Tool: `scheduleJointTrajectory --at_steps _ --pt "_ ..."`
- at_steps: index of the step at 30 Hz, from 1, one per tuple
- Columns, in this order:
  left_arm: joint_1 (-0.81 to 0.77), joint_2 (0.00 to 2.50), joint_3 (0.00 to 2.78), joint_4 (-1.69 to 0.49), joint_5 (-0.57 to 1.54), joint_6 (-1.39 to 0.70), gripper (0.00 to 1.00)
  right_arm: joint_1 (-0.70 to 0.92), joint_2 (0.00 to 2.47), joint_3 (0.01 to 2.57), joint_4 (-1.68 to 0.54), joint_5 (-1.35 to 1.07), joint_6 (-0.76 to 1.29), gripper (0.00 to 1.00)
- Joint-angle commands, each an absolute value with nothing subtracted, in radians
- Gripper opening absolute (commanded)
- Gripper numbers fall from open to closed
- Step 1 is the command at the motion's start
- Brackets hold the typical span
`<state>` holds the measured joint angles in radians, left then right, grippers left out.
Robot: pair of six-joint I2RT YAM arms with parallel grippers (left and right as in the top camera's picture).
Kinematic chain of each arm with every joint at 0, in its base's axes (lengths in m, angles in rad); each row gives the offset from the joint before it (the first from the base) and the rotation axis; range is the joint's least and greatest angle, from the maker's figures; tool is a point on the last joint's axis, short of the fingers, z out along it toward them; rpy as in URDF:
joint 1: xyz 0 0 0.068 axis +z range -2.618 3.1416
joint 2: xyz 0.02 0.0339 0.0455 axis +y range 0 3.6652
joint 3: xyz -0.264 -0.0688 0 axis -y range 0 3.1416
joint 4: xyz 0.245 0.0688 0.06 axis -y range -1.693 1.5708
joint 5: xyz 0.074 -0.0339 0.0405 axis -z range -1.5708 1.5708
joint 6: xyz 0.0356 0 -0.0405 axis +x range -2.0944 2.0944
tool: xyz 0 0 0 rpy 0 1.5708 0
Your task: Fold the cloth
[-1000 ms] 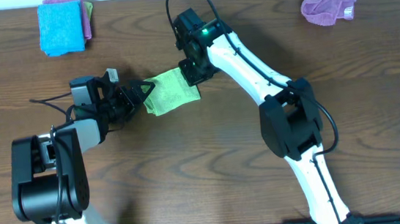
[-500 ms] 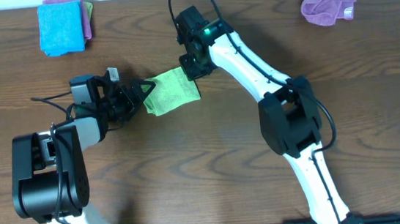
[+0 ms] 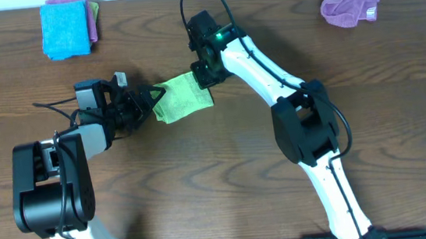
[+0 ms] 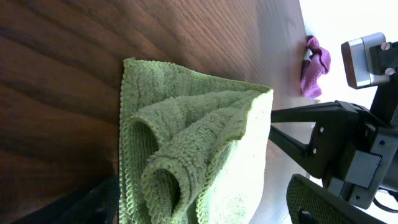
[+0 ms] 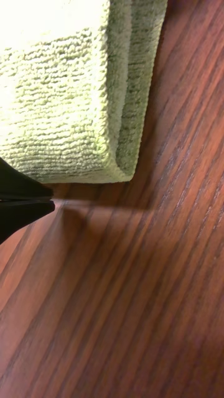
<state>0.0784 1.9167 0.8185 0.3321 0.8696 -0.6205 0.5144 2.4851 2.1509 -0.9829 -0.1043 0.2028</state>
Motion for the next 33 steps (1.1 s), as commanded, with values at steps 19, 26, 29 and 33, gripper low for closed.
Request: scheduleJointTrajectory --at_steps 19,26,29,33 --pt "0.006 2.027 0.807 0.311 0.781 -0.606 0.06 0.535 2.504 2.159 -0.990 -0.172 0.223 0.01" --pt "0.059 2.027 1.015 0.443 0.897 -0.797 0.06 0.466 2.372 2.160 -1.044 -0.037 0.212 0.01" --pt "0.081 2.027 1.160 0.481 0.906 -0.875 0.06 0.430 2.286 2.160 -1.056 -0.033 0.181 0.01" --pt "0.132 2.027 1.360 0.527 0.846 -1.002 0.06 0.391 2.209 2.160 -1.103 -0.033 0.181 0.01"
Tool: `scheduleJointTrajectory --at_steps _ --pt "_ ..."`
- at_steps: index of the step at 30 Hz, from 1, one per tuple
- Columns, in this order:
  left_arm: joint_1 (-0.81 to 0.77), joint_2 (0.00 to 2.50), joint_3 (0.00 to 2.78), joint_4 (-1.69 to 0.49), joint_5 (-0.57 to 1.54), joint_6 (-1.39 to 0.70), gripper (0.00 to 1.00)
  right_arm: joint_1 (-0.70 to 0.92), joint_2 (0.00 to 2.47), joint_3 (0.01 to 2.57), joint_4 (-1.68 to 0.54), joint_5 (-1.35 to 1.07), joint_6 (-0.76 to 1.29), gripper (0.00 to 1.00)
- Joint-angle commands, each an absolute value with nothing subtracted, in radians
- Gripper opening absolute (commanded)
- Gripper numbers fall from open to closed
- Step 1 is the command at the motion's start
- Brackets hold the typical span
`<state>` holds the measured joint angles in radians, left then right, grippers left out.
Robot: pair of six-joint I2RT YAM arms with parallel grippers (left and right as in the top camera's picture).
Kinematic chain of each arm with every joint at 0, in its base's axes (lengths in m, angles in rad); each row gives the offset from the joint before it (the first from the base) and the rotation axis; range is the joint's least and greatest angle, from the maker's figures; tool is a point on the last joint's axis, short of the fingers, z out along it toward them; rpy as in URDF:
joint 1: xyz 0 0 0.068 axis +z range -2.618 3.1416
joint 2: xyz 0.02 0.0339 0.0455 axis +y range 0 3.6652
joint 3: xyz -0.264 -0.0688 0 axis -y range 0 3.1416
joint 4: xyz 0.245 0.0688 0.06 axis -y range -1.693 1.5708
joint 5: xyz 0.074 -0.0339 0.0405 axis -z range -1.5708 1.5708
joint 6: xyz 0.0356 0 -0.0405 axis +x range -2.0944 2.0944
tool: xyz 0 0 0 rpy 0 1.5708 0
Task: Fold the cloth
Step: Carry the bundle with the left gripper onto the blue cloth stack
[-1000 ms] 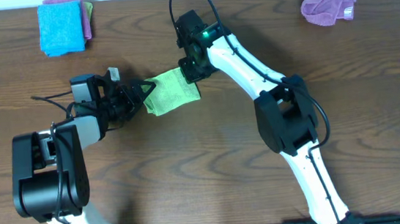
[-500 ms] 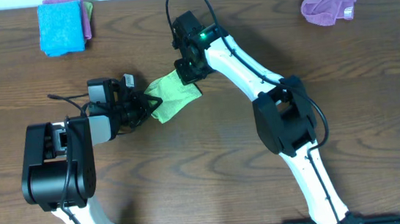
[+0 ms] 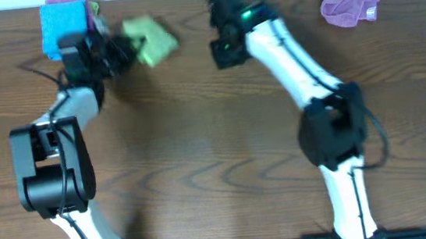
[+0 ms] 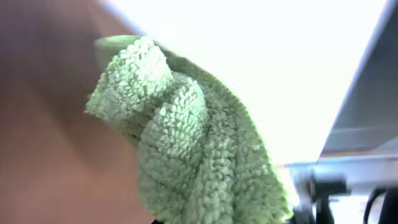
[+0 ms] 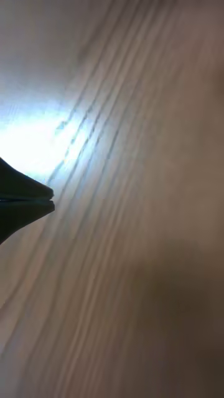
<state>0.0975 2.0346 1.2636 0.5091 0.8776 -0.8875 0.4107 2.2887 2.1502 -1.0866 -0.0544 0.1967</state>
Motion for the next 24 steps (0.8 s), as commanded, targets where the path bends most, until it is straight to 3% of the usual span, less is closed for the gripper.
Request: scheduleJointTrajectory --at_steps 1,8,18,24 --pt "0.157 2.027 1.419 0.528 0.803 -1.050 0.06 0.383 2.193 2.160 -1.126 -0.033 0.181 0.01" --pt "0.314 2.047 1.503 0.480 0.582 -1.264 0.06 0.375 2.180 2.160 -1.208 -0.033 0.182 0.01" --pt "0.339 2.223 1.504 0.749 0.595 -1.439 0.06 0.393 2.180 2.160 -1.232 -0.033 0.182 0.02" --pt "0.341 2.275 1.504 0.777 0.592 -1.459 0.06 0.395 2.180 2.160 -1.259 -0.033 0.183 0.02"
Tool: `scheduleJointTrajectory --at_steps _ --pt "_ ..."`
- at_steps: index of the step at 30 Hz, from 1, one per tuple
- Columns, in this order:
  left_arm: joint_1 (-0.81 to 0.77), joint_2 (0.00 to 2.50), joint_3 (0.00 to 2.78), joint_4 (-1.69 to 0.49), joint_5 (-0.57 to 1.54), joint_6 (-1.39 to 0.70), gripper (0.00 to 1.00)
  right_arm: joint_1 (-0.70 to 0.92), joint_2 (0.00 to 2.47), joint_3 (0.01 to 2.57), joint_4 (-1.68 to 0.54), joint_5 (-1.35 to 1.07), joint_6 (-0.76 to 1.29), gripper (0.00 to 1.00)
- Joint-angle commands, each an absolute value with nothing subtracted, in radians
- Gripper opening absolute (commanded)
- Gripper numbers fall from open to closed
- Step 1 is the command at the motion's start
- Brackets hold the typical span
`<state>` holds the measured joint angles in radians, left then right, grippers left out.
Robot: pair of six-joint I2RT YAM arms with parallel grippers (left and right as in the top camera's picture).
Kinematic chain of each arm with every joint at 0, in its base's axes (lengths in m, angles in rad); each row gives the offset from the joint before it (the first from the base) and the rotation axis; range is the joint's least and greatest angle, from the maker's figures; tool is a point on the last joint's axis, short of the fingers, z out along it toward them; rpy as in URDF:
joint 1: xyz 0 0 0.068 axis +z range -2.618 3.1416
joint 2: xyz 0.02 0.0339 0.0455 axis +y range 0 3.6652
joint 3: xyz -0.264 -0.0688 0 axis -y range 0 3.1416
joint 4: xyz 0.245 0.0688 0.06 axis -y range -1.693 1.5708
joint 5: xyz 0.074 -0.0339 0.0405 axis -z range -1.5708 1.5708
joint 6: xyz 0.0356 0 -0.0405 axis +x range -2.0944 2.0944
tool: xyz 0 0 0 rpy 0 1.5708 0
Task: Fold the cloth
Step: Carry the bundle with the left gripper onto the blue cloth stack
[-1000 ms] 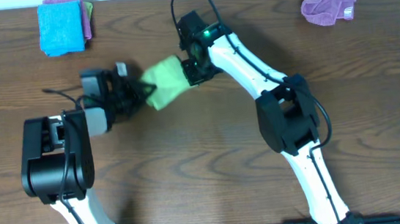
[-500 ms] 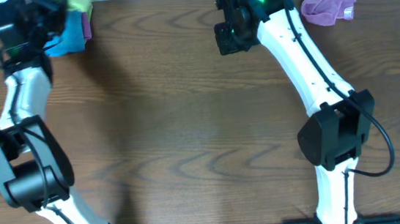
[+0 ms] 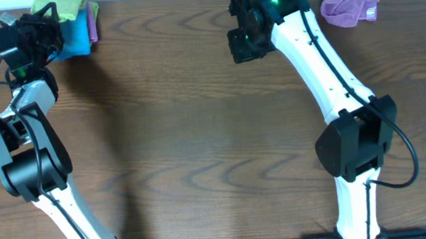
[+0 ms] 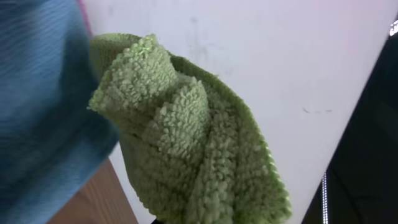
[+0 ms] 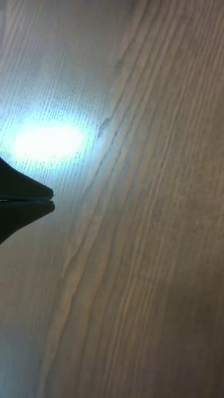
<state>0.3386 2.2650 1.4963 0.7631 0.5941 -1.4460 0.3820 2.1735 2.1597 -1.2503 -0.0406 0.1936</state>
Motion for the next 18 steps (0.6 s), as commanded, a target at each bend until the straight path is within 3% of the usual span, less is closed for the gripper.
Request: scheduleJointTrajectory --at_steps 1,10,11,12,14,15,17,18 --pt "0.342 2.276 1.504 0.775 0.593 -1.452 0.06 0.395 2.180 2.160 -1.262 -0.033 0.183 0.01" --pt "0.342 2.291 1.504 0.674 0.610 -1.437 0.06 0.407 2.180 2.160 -1.265 -0.033 0.186 0.01" --pt "0.342 2.291 1.504 0.683 0.610 -1.437 0.11 0.408 2.180 2.160 -1.265 -0.033 0.186 0.01" --pt "0.343 2.291 1.504 0.694 0.612 -1.441 0.18 0.407 2.180 2.160 -1.266 -0.033 0.186 0.01" --pt "0.347 2.291 1.504 0.696 0.622 -1.459 0.53 0.407 2.180 2.160 -1.266 -0.033 0.186 0.01" --pt "0.349 2.291 1.504 0.697 0.628 -1.463 0.61 0.407 2.180 2.160 -1.266 -0.033 0.186 0.01" --pt "0.357 2.291 1.504 0.729 0.648 -1.463 0.92 0.407 2.180 2.160 -1.268 -0.033 0.186 0.01" --pt "0.361 2.291 1.504 0.750 0.653 -1.464 0.95 0.407 2.180 2.160 -1.269 -0.033 0.186 0.01"
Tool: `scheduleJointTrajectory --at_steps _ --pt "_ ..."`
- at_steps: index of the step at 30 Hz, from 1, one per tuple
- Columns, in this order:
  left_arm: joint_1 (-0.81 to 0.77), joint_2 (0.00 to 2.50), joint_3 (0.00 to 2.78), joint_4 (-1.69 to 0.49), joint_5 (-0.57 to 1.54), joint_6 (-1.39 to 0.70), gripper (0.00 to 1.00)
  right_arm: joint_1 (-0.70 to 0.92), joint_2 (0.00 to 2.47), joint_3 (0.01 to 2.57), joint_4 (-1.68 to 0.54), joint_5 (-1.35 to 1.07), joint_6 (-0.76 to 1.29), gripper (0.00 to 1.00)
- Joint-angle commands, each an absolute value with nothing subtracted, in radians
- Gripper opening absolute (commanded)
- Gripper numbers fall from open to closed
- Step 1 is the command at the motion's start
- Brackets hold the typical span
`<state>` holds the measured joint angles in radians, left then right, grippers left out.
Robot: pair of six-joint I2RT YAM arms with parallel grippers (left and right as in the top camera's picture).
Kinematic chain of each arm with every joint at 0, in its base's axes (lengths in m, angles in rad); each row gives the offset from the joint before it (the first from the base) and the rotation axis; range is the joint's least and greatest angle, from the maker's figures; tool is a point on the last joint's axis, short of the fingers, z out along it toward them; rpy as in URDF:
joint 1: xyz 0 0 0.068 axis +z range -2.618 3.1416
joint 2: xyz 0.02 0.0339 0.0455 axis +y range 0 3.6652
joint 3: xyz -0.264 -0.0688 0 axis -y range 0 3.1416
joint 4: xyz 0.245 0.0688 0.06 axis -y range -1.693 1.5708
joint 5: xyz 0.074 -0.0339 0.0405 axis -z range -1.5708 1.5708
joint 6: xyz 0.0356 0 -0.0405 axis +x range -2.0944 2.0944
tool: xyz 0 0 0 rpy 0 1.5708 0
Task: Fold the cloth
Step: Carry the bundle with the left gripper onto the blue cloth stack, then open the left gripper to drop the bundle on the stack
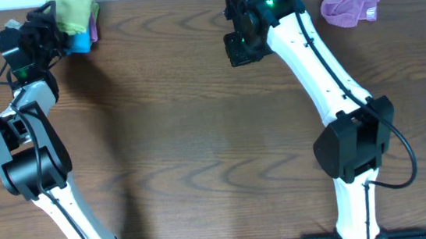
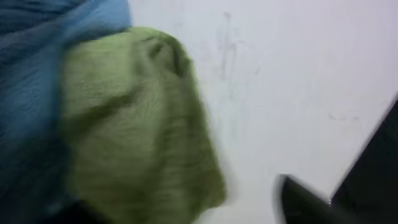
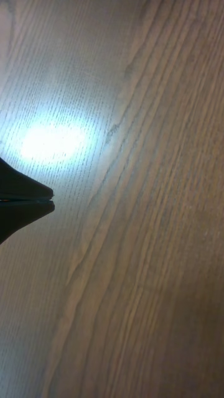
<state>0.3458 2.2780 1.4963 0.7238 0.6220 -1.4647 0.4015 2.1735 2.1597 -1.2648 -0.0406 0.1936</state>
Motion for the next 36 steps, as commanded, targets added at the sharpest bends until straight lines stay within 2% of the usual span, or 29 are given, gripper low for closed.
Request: scheduleJointTrajectory --at_steps 1,23,31,36 --pt "0.368 2.291 1.507 0.776 0.664 -1.471 0.95 0.407 2.180 2.160 -1.269 -0.033 0.186 0.01" --pt "0.550 2.290 1.587 0.760 1.018 -1.577 0.95 0.431 2.180 2.160 -1.265 -0.033 0.186 0.01" --pt "0.593 2.290 1.587 0.754 1.041 -1.554 0.96 0.437 2.180 2.160 -1.272 -0.033 0.186 0.01" --pt "0.602 2.290 1.587 0.623 1.039 -1.457 0.95 0.440 2.180 2.160 -1.272 -0.033 0.186 0.01"
